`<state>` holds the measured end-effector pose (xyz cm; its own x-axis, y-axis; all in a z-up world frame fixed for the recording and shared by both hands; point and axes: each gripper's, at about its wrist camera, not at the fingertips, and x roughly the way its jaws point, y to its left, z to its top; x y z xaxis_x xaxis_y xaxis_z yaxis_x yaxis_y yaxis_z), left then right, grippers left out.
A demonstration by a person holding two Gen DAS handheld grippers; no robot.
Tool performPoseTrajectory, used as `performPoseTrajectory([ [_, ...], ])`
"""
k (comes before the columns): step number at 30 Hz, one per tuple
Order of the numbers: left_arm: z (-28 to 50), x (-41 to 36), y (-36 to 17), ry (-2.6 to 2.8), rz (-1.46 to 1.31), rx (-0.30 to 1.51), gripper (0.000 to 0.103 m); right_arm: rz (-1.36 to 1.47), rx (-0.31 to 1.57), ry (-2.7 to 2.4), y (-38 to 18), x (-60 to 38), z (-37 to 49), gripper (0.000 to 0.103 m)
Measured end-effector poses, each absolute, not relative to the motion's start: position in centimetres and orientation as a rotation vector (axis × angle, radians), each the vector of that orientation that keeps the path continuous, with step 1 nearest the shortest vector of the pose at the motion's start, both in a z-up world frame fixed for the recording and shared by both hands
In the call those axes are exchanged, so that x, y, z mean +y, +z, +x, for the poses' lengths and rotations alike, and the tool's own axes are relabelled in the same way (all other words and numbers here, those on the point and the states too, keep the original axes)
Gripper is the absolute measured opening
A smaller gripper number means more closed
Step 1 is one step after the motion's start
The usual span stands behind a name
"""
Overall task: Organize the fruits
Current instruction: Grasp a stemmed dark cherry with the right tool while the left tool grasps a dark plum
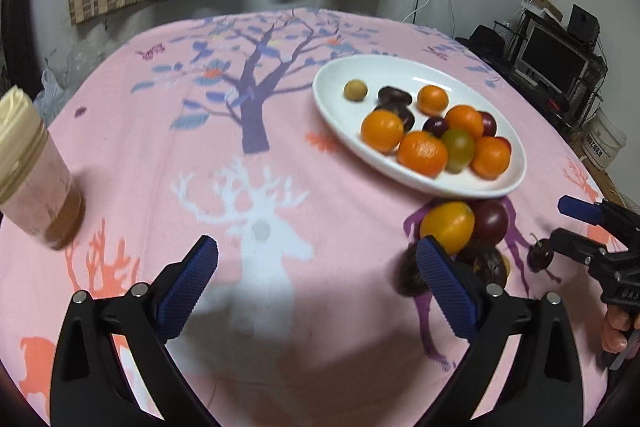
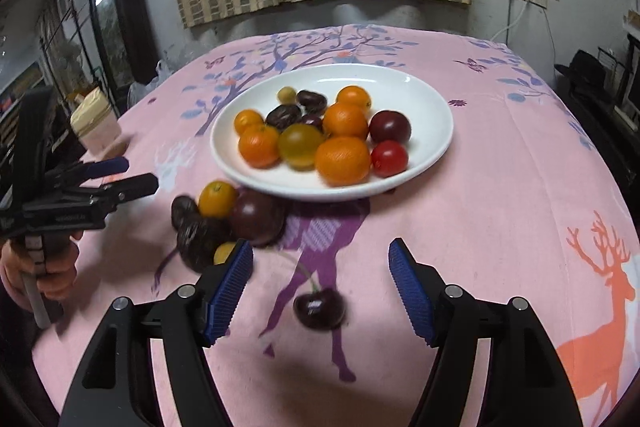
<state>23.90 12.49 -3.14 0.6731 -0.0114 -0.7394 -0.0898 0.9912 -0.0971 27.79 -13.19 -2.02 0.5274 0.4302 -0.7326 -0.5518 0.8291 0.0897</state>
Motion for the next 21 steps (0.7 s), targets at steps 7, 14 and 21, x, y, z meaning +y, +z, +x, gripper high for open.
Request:
performPoseTrajectory([
  [7,23.5,13.1,-3.0,0.046,-0.152,0.813,0.098,-0.225,0.891,0.592,-3.2,-12.3,27.3,0.063],
  [14,23.5,13.2,-2.7,0.040,-0.174,0.812,0.098,-0.260,0.940,0.578,-4.4,-12.1,27.6,0.045],
  [21,23.0,11.8,-2.2,-0.052,-0.173,0.795,0.098,-0.183,0.944,0.551,-4.2,-13.5,28.5,0.031],
])
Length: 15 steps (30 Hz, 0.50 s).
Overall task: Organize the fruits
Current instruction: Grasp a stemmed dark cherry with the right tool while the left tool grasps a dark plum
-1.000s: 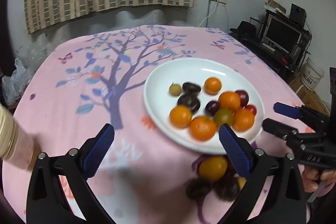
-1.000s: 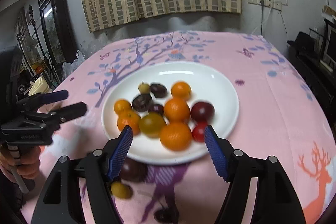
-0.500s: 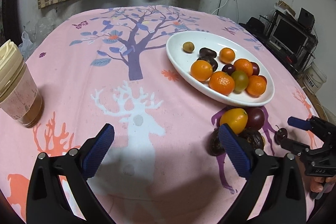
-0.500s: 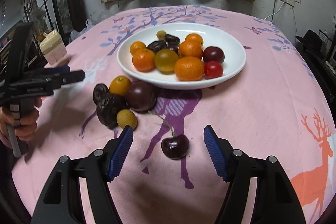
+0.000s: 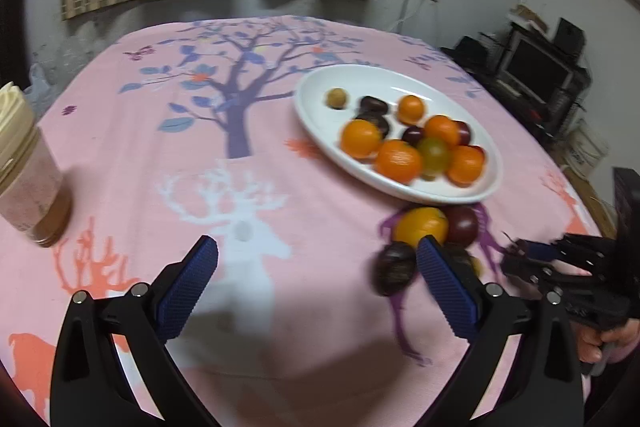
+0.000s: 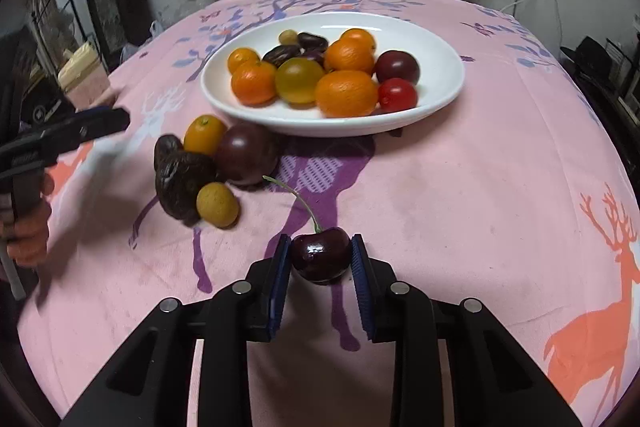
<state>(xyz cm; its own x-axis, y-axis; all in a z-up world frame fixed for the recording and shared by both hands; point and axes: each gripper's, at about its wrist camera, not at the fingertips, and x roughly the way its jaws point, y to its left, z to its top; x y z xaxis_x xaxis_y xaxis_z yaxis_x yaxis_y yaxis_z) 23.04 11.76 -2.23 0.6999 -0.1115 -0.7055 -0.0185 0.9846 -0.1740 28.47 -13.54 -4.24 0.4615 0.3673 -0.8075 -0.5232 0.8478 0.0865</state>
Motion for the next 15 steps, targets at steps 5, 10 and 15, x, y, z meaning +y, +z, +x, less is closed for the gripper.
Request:
performPoseTrajectory([
  [5,22.2,7.5,-2.4,-0.240,-0.095,0.818,0.083,-0.156,0.950,0.523,-4.2,-14.3,28.9,0.031],
  [10,22.7,5.0,-3.4,-0.292,-0.071,0.871,0.061,-0.168,0.945,0.531,-4.0,-14.0,28.6,0.031],
  [15,23.4,4.0,-3.9,-0.292,-0.096,0.893,0.052,-0.172,0.937,0.546,-3.8,-13.9,28.4,0.031],
])
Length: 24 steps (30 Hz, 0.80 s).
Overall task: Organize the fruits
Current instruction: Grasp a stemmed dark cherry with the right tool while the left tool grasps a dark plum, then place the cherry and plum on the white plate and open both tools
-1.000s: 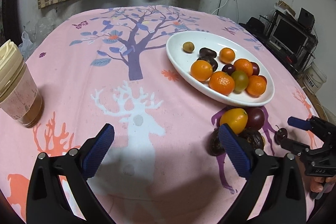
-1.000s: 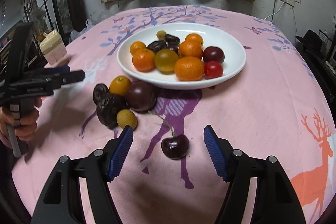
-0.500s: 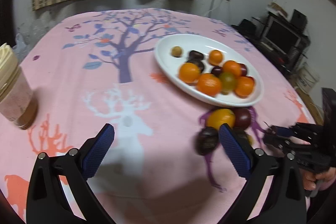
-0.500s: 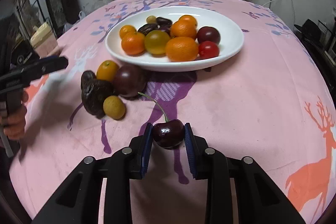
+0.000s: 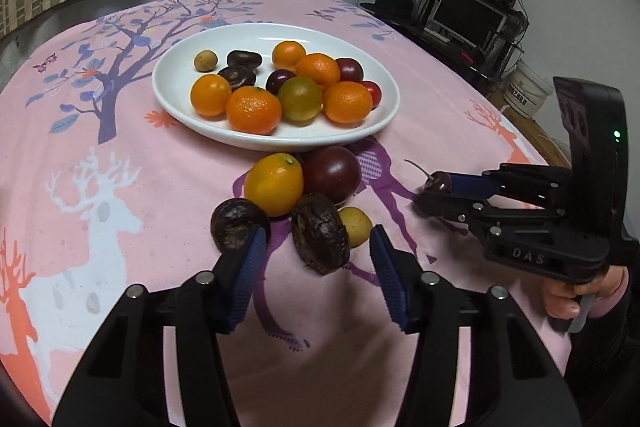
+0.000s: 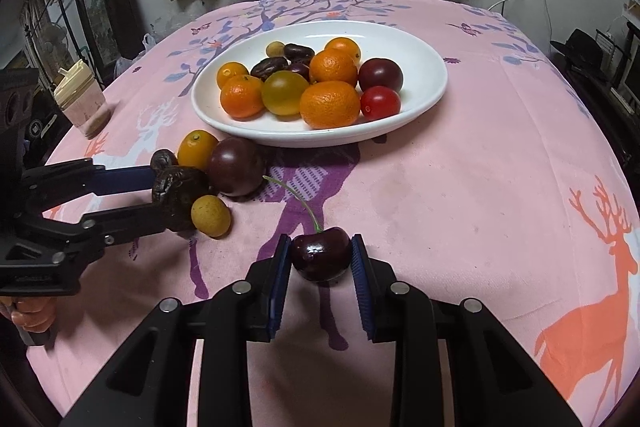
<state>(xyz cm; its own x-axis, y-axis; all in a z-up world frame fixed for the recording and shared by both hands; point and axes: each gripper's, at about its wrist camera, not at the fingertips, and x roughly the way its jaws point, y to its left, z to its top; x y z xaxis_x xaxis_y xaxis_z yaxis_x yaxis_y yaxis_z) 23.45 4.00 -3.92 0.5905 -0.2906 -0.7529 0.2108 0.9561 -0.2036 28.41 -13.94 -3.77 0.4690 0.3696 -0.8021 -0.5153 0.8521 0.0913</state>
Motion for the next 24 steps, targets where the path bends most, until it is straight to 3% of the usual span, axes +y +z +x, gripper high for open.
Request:
performPoseTrajectory([
  [12,24.7,3.7,-4.7,-0.280,-0.130,0.929,0.033,-0.173,0.901,0.581,-2.9,-13.7,27.7,0.031],
  [24,22.4,5.1,-2.8,-0.283,-0.146,0.859,0.031,-0.127,0.881,0.605,-2.5,-14.3,27.9,0.031],
])
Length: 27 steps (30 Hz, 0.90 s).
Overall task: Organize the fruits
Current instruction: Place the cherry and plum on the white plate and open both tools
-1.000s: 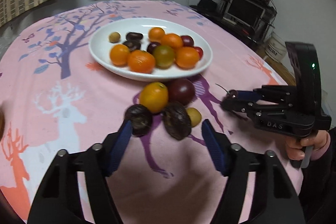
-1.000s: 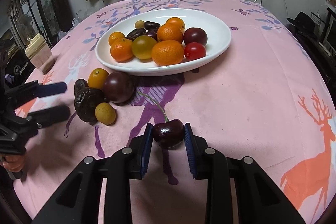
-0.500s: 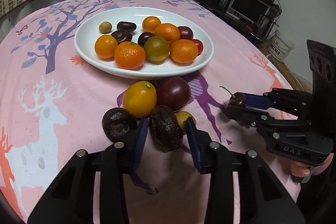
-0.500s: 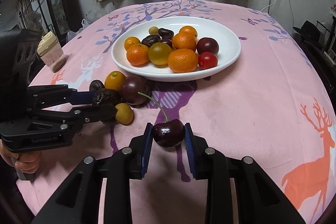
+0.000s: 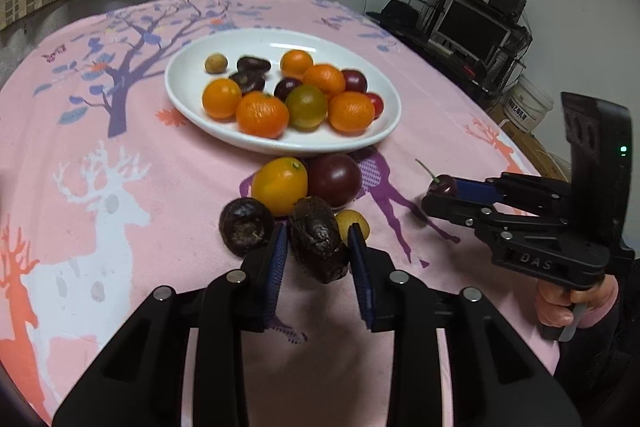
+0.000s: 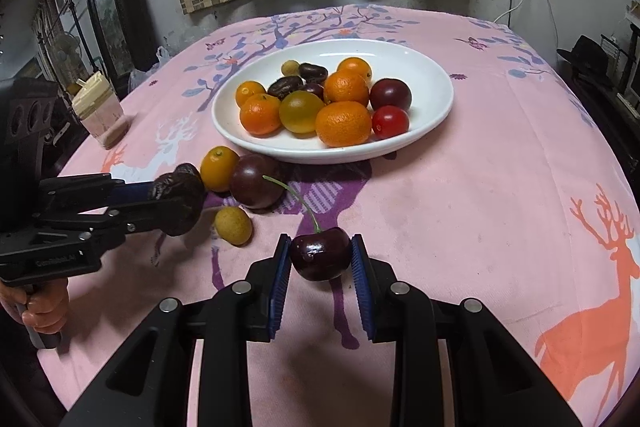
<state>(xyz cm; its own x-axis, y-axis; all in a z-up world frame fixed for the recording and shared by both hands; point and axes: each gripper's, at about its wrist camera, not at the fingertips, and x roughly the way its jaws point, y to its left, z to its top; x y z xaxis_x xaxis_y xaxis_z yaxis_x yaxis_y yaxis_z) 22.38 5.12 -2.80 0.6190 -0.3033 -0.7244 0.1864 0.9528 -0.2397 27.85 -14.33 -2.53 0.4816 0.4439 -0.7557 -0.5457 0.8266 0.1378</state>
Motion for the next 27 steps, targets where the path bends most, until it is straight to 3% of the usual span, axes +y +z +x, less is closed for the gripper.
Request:
performPoseTrajectory([
  [10,28.8,7.7,2.0,-0.275,-0.119,0.736,0.031,-0.023,0.778,0.589,1.4,-12.6,33.1,0.031],
  [18,37.9,8.5,0.6,-0.198,-0.129,0.757,0.031,0.008,0.735,0.508,0.8,-10.9,39.5,0.031],
  [19,38.6,8.4,0.3,-0.182,-0.125,0.766,0.031,0.018,0.721,0.502,0.7,-11.0,39.8,0.038],
  [20,39.1,8.6,0.1,-0.155,-0.131,0.778,0.036,0.035,0.715,0.489,0.6,-11.3,40.0,0.048],
  [21,39.3,8.9,0.0,-0.126,-0.147,0.784,0.062,0.042,0.719,0.483,0.5,-11.5,39.9,0.062],
  [22,39.1,9.3,0.3,-0.102,-0.180,0.778,0.086,0.042,0.718,0.484,0.6,-11.6,39.7,0.063],
  [27,35.7,10.7,2.8,-0.078,-0.196,0.694,0.093,-0.016,0.696,0.536,2.0,-11.2,36.1,0.063],
])
